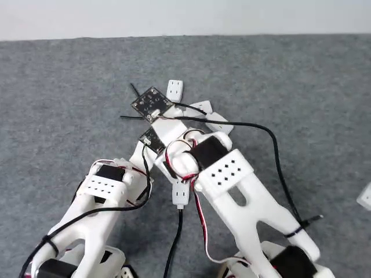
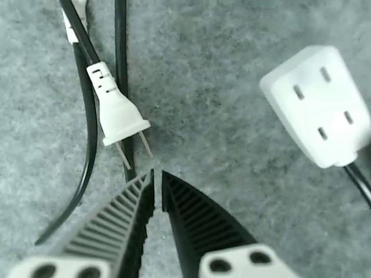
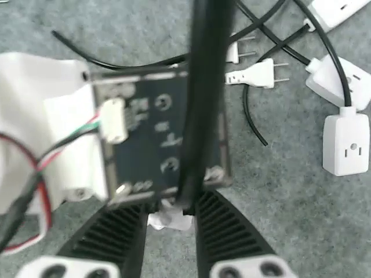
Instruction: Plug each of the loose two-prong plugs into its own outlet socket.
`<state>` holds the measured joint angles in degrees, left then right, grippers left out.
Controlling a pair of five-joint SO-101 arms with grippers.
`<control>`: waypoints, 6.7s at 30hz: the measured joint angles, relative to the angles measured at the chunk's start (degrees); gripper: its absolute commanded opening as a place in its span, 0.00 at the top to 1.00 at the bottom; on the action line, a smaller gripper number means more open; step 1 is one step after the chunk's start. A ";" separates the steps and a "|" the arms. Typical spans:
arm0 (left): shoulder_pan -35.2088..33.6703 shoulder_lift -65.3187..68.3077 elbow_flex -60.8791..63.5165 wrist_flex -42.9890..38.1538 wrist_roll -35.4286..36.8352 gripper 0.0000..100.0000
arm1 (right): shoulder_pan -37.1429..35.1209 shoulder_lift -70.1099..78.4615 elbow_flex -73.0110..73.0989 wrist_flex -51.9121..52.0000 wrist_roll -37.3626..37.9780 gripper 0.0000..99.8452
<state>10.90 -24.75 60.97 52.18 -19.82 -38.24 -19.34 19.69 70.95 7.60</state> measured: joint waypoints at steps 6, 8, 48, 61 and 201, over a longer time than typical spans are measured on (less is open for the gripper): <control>0.00 0.00 0.00 0.00 -0.09 0.99 | 2.81 0.00 0.88 -2.02 -6.42 0.99; 0.00 0.00 0.00 0.00 -0.26 0.99 | 2.90 0.00 2.90 -4.22 -8.35 0.99; 1.49 0.18 -1.49 -0.26 -18.46 0.99 | 1.23 -5.27 10.90 -4.66 -8.26 0.99; -2.02 0.18 -0.62 -1.05 -4.84 0.99 | 5.10 -5.19 20.31 -16.09 -15.38 0.99; -14.77 0.18 -0.26 -1.32 -0.18 0.99 | 6.95 23.03 4.84 -12.22 -14.51 0.95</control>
<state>-3.87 -24.57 60.70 50.86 -20.00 -31.30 3.69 24.53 58.73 -6.90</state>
